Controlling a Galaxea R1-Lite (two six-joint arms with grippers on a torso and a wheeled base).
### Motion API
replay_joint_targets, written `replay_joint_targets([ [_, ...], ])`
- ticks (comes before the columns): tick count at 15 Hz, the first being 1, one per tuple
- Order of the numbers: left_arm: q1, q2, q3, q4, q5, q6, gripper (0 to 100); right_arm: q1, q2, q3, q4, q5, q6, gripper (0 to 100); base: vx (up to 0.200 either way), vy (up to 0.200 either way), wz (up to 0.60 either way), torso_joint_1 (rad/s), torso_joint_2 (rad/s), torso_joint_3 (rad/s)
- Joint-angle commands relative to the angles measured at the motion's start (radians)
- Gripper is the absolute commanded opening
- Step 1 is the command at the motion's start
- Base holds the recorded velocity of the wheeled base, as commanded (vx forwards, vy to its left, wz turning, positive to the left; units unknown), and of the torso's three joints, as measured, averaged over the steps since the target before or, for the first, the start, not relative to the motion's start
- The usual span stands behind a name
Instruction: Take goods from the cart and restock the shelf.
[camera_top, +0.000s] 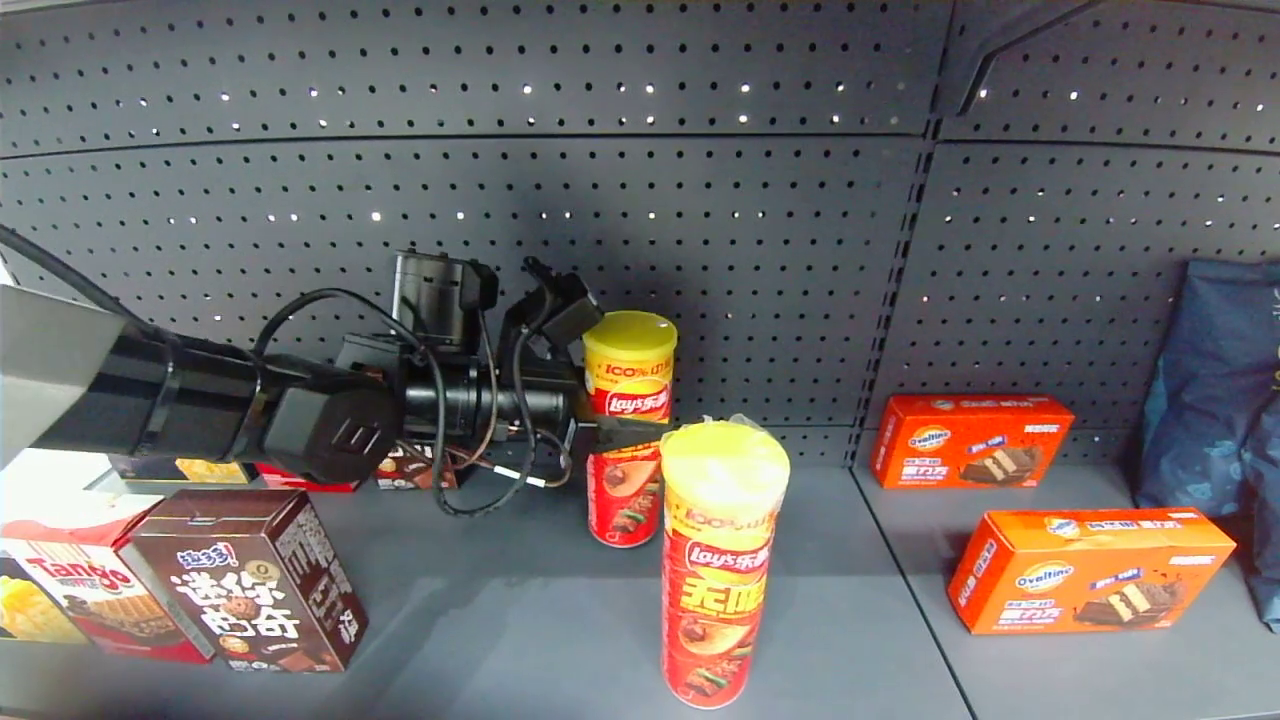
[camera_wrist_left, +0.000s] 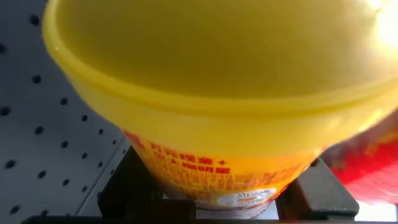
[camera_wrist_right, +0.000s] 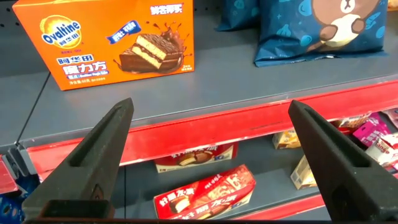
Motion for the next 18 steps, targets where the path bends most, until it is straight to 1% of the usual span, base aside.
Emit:
replay_joint_targets([
  [1,-0.002,0.043,-0.022,-0.008,0.000,-0.002,0,0.000,0.005,0.000,0.000,0.000,0.000,100,0.000,0.000,0.00,0.000,0.00,0.000],
  [2,-0.006,0.066,-0.047,-0.023,0.000,-0.009,0,0.000,0.005,0.000,0.000,0.000,0.000,100,0.000,0.000,0.00,0.000,0.00,0.000],
  [4,-0.017,0.086,-0.079,-0.023,0.001,-0.013,0,0.000,0.005,0.000,0.000,0.000,0.000,100,0.000,0.000,0.00,0.000,0.00,0.000],
  [8,-0.029,0.097,-0.108,-0.026,0.001,-0.056,0,0.000,0.005,0.000,0.000,0.000,0.000,100,0.000,0.000,0.00,0.000,0.00,0.000],
  [9,-0.031,0.101,-0.113,-0.026,0.001,-0.056,0,0.000,0.005,0.000,0.000,0.000,0.000,100,0.000,0.000,0.00,0.000,0.00,0.000],
  [10,-0.031,0.117,-0.128,-0.026,0.001,-0.063,0,0.000,0.005,0.000,0.000,0.000,0.000,100,0.000,0.000,0.00,0.000,0.00,0.000],
  [12,-0.037,0.121,-0.134,-0.028,0.001,-0.085,0,0.000,0.005,0.000,0.000,0.000,0.000,100,0.000,0.000,0.00,0.000,0.00,0.000],
  [15,-0.052,0.138,-0.134,-0.068,0.001,-0.105,0,0.000,0.005,0.000,0.000,0.000,0.000,100,0.000,0.000,0.00,0.000,0.00,0.000],
  [18,-0.060,0.146,-0.134,-0.078,0.001,-0.108,0,0.001,0.005,0.000,0.000,0.000,0.000,100,0.000,0.000,0.00,0.000,0.00,0.000],
])
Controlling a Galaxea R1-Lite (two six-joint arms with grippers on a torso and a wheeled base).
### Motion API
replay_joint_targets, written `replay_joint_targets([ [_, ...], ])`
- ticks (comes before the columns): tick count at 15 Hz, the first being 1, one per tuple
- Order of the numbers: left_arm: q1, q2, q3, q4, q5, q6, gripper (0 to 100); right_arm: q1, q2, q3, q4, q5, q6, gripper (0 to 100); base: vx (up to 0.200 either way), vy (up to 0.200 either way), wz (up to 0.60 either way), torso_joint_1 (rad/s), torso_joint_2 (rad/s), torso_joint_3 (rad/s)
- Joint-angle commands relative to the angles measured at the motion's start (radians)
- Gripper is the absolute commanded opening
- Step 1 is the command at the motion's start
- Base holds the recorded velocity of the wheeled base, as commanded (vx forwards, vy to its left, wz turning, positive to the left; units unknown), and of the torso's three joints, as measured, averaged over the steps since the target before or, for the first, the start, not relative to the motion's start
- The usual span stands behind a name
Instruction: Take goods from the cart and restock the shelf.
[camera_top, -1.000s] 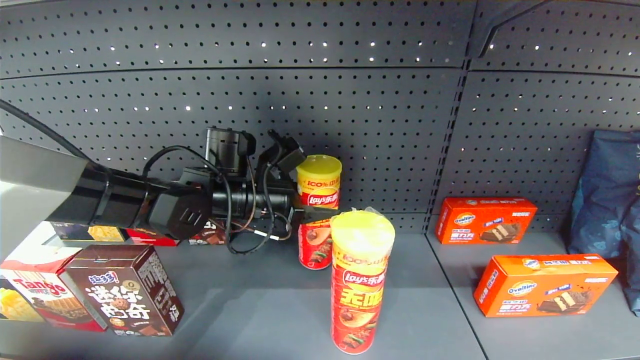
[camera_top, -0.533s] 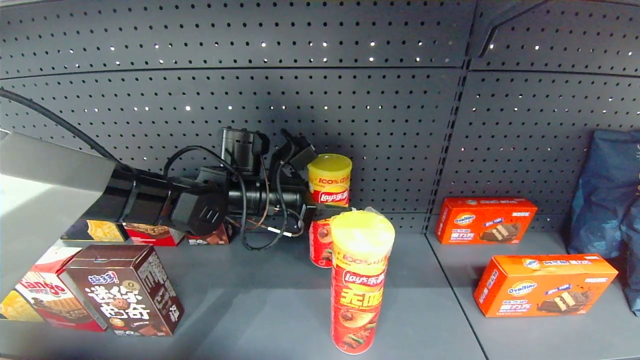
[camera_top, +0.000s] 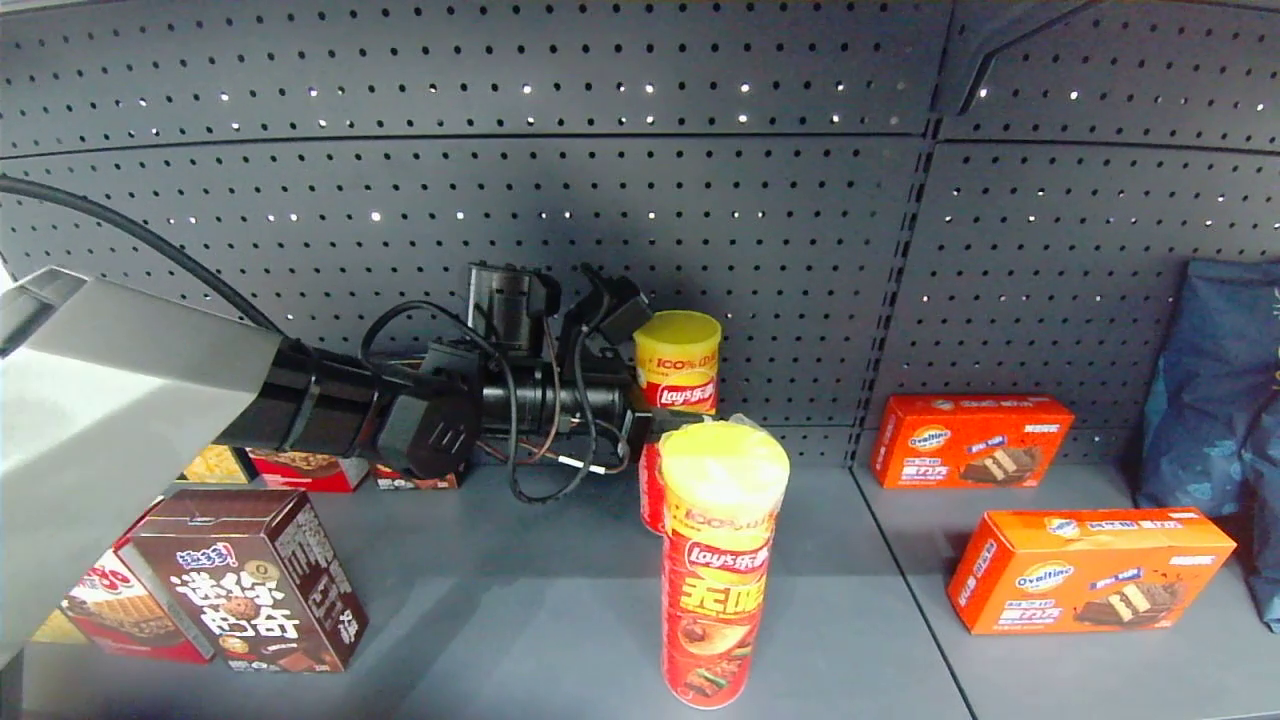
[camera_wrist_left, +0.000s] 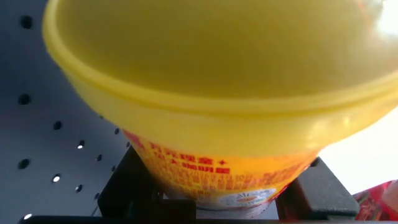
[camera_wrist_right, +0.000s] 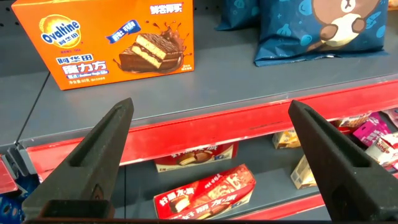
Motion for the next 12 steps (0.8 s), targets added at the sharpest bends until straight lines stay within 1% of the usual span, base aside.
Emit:
replay_joint_targets([
  [1,-0.002,0.008,0.000,-0.003,0.000,0.001,0,-0.001,0.003,0.000,0.000,0.000,0.000,100,0.000,0.000,0.00,0.000,0.00,0.000],
  [9,0.004,0.015,0.000,-0.004,0.000,0.011,0,-0.001,0.003,0.000,0.000,0.000,0.000,100,0.000,0.000,0.00,0.000,0.00,0.000],
  [12,0.001,0.022,0.006,-0.022,0.000,0.011,0,-0.001,0.003,0.000,0.000,0.000,0.000,100,0.000,0.000,0.00,0.000,0.00,0.000],
])
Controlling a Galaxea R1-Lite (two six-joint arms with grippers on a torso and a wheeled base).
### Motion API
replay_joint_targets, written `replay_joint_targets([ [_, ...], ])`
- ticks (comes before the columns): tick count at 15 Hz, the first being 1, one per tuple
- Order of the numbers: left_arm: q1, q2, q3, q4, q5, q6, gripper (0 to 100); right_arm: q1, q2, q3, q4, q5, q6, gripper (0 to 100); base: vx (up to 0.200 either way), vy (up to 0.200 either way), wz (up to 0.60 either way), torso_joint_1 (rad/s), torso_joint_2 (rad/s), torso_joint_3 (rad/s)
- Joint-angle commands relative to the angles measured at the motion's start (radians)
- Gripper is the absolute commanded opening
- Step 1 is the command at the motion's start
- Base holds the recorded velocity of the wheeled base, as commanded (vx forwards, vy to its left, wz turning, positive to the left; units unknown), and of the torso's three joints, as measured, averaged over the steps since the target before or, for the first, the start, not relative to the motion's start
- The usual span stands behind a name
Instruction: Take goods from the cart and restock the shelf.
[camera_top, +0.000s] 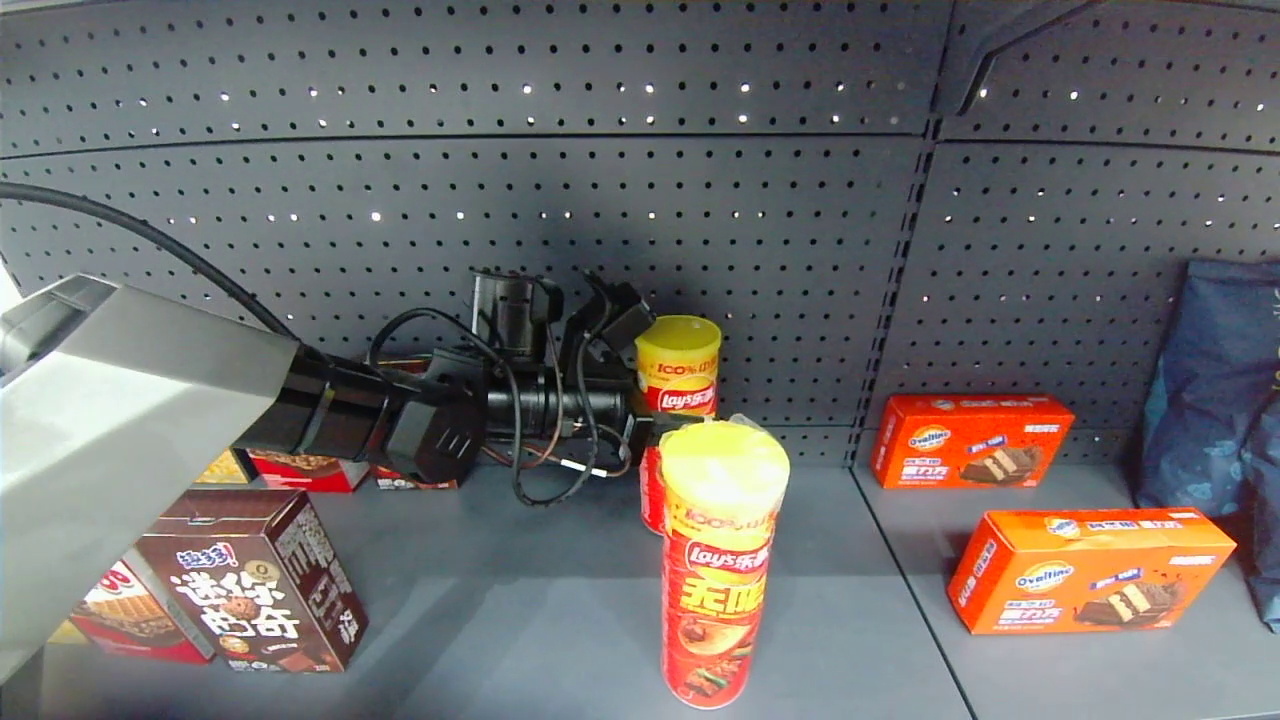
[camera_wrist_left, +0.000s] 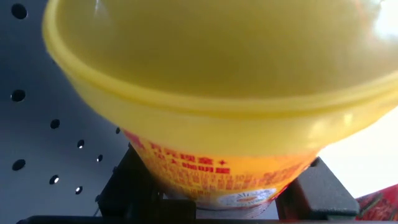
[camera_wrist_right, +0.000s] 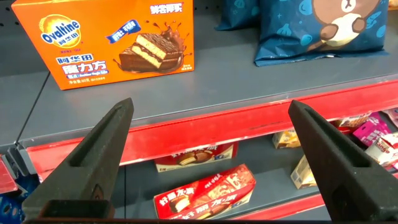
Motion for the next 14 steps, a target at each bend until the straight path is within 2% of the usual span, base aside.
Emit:
replay_joint_targets([
  [1,-0.001,0.002,0.006,0.000,0.000,0.000,100,0.000,0.002,0.000,0.000,0.000,0.000,100,0.000,0.000,0.00,0.000,0.00,0.000],
  [6,0.002,-0.005,0.036,-0.007,0.003,0.001,100,0.000,0.002,0.000,0.000,0.000,0.000,100,0.000,0.000,0.00,0.000,0.00,0.000],
  [14,0.065,-0.191,0.271,-0.070,0.035,0.001,100,0.000,0.002,0.000,0.000,0.000,0.000,100,0.000,0.000,0.00,0.000,0.00,0.000],
])
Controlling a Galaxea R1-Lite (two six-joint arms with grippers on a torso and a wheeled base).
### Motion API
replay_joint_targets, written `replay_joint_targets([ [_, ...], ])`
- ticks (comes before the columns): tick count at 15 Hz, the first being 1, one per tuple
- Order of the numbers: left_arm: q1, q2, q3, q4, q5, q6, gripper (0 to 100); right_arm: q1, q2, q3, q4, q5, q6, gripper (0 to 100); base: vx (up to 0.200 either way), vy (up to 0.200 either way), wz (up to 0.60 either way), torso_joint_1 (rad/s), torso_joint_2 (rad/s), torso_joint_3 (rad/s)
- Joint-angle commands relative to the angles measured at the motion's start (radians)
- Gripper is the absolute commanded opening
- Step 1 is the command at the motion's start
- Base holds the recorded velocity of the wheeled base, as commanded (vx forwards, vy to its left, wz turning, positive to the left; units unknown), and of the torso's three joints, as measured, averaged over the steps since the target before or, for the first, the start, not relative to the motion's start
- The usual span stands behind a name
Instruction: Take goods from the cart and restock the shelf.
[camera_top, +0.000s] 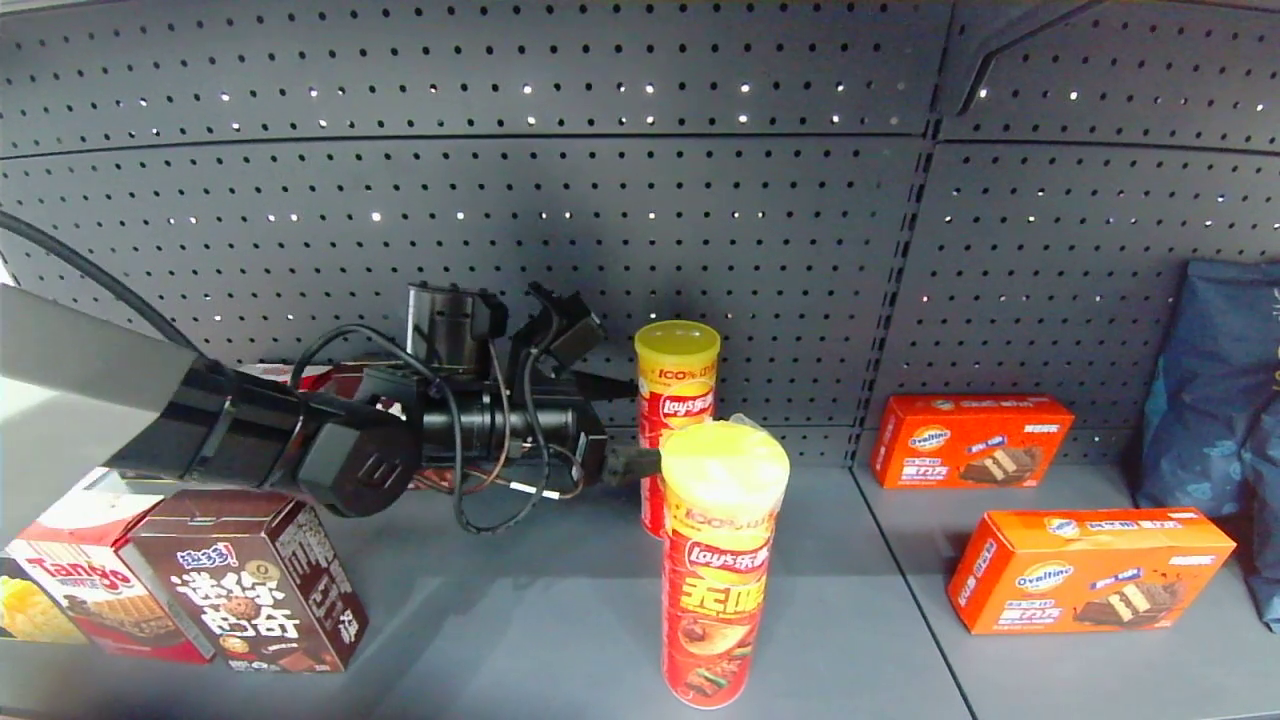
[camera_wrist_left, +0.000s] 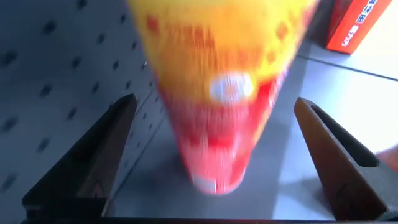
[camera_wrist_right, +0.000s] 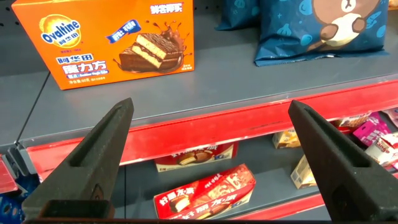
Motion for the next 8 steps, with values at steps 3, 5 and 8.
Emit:
replay_joint_targets([
  [3,0.014,-0.090,0.101,-0.009,0.078,-0.001,100,0.000,0.002,0.000,0.000,0.000,0.000,100,0.000,0.000,0.00,0.000,0.00,0.000],
  [5,0.011,-0.096,0.109,-0.009,0.164,-0.001,100,0.001,0.002,0.000,0.000,0.000,0.000,100,0.000,0.000,0.00,0.000,0.00,0.000],
  [8,0.011,-0.113,0.116,-0.007,0.184,-0.001,100,0.000,0.002,0.000,0.000,0.000,0.000,100,0.000,0.000,0.00,0.000,0.00,0.000],
])
